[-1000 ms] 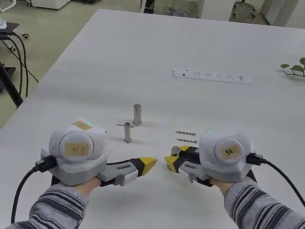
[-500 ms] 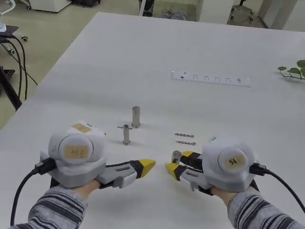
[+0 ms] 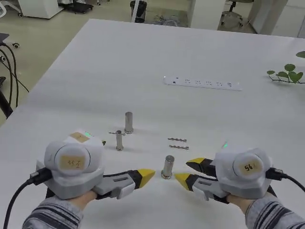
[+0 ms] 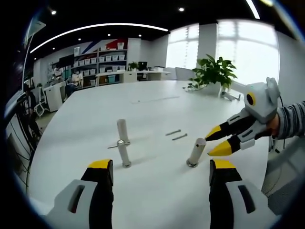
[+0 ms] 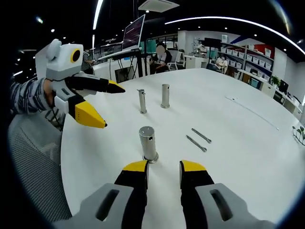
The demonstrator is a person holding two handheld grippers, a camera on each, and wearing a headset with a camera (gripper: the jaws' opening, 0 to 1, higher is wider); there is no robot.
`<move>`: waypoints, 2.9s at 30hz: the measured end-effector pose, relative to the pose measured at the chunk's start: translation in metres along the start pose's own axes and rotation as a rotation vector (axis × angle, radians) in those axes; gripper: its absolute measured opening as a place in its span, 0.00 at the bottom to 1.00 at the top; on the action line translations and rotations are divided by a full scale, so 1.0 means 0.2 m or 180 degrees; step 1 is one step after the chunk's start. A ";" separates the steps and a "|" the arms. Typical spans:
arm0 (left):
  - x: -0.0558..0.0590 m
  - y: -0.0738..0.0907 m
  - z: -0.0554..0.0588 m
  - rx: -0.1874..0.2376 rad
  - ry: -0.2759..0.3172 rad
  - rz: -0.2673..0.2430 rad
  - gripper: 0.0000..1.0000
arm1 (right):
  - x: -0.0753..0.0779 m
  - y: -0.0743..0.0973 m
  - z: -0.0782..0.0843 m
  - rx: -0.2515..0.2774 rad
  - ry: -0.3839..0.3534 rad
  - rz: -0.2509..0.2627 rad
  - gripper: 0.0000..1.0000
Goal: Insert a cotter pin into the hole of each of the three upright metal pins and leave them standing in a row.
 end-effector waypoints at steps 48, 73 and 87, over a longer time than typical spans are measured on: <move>0.01 -0.02 0.02 -0.0090 -0.0013 0.0121 0.77 | 0.30 -0.24 -0.18 -0.0978 0.0612 -0.0256 0.09; 0.04 -0.03 0.03 -0.0146 -0.0038 0.0161 0.75 | 0.32 -0.22 -0.16 -0.1041 0.0682 -0.0232 0.00; 0.08 -0.03 0.02 -0.0150 -0.0049 0.0229 0.74 | 0.27 -0.10 -0.16 -0.0822 0.0704 -0.0249 0.00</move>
Point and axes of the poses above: the centre of the closed fingertips' face, and the gripper's own axes: y roughly backward along the fingers, x roughly to its right, z roughly out of its underside, the point moved 6 cm from there along y, roughly backward along the fingers, and after that the axes turned 13 degrees about -x, right-handed, at the moved point
